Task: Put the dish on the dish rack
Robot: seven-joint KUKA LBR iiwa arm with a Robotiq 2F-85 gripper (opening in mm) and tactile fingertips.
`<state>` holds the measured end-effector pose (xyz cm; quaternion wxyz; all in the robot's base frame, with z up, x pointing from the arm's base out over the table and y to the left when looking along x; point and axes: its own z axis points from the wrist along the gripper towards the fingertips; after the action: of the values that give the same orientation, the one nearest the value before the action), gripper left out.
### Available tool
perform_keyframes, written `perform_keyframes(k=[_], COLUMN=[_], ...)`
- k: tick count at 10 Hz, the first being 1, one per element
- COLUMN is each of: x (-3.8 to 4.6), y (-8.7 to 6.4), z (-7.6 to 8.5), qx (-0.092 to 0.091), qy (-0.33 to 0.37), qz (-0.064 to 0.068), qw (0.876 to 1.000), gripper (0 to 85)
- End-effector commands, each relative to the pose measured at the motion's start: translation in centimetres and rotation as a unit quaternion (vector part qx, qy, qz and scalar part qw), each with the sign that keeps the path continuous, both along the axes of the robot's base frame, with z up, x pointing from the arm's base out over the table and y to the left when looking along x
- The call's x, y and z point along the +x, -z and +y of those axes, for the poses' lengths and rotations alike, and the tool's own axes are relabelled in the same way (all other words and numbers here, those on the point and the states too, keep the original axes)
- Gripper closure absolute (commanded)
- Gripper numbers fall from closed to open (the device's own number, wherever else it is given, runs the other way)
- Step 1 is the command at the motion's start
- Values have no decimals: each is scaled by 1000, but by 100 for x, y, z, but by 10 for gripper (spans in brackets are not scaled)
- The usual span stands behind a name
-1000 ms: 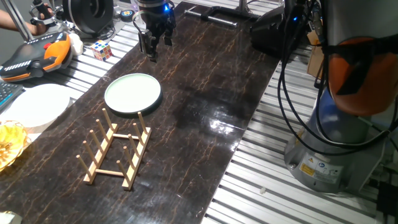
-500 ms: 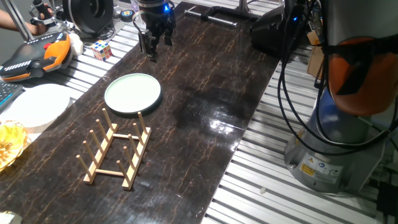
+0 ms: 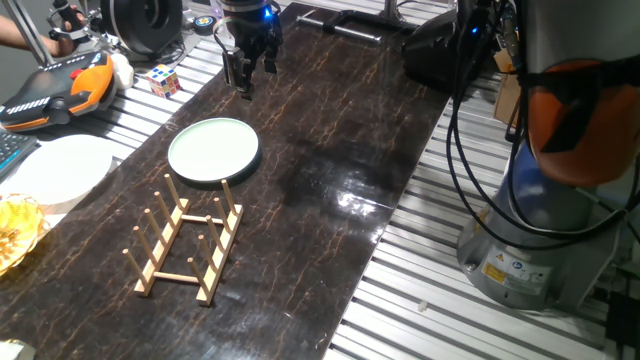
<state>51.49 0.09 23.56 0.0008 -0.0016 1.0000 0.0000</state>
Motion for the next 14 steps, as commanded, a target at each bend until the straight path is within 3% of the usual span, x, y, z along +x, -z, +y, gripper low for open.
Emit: perform_keyframes(k=[1, 14], x=[0, 4], y=[-3, -5], z=[-2, -3], qx=[-74, -75], qy=[-80, -82], qz=[149, 152], qw=[983, 982], gripper=[827, 827])
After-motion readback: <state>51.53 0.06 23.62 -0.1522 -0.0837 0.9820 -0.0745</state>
